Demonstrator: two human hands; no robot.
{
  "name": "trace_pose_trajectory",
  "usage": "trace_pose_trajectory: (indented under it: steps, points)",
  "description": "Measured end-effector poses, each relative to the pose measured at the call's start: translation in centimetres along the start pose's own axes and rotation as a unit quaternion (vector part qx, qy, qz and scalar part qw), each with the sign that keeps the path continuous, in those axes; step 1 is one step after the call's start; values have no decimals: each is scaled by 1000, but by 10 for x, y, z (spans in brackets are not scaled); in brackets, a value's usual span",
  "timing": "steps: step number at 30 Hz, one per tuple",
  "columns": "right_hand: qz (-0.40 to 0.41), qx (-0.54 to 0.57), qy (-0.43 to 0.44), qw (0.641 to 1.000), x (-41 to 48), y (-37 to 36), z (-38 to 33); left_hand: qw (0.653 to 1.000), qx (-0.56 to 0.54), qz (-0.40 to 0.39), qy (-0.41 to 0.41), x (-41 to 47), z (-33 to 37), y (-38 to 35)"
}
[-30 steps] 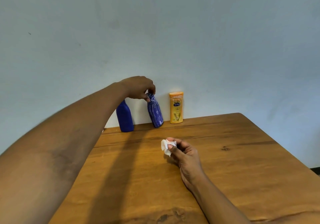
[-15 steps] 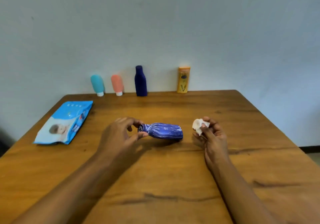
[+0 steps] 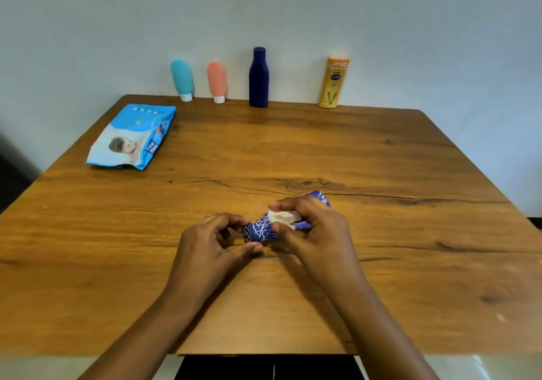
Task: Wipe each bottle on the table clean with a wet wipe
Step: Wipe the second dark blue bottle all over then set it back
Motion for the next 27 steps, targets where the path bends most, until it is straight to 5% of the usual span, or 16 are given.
trace_pose_trajectory:
  steps: [6, 11, 23, 27]
  points:
    - [-57, -210, 69, 974, 0, -17, -6, 999, 33, 2, -29, -4, 1, 2]
    - [-9, -266, 53, 963, 7, -12, -1, 996, 72, -10, -46, -4, 5, -1]
    - [-71, -283, 65, 954, 0, -25, -18, 993, 47, -2, -105, -7, 8, -1]
    - [6, -280, 35, 959, 9, -14, -8, 992, 51, -2, -112, -6, 10, -2]
Point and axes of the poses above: each hand's wrist, its own x-axis towards the middle knuckle, its own y-axis out of the back of the hand, z = x × y, the point moved 1 cm from there along x, towards the middle knuckle
